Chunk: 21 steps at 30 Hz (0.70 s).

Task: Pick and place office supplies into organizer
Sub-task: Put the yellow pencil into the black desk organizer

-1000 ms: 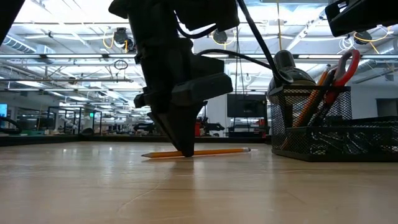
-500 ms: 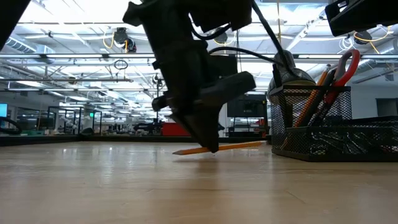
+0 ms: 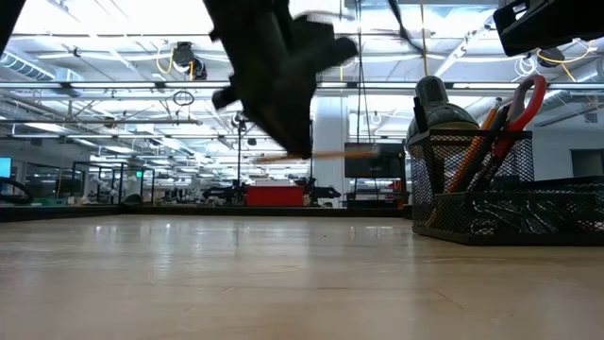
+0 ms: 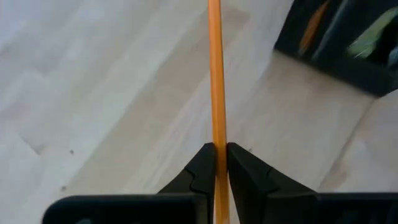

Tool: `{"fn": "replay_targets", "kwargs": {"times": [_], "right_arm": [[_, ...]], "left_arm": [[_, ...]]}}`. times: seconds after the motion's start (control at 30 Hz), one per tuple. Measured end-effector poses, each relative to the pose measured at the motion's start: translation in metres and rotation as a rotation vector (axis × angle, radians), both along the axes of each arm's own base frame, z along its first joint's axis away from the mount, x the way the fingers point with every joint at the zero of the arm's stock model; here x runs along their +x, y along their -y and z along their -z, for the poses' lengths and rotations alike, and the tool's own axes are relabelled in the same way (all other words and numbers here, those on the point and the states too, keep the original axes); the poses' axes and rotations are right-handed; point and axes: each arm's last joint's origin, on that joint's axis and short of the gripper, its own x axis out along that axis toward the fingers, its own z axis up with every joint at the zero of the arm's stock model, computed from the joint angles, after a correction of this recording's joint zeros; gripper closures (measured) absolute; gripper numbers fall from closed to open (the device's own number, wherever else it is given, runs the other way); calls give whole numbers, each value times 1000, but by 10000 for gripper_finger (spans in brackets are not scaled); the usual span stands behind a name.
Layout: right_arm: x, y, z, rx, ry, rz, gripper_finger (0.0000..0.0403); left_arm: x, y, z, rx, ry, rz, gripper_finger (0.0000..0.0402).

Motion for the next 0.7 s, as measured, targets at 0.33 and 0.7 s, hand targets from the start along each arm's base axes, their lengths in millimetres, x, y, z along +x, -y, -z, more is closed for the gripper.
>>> {"fn": "replay_targets", "kwargs": {"times": [0.33,0.7], "right_arm": [[1,0,-1,7,12,-1,399],[5,-15,-18,50,246,-143,399]], "left_arm": [[-11,33,-52,233,242,136,360],[1,72,-87,439,516,399,390]]}}
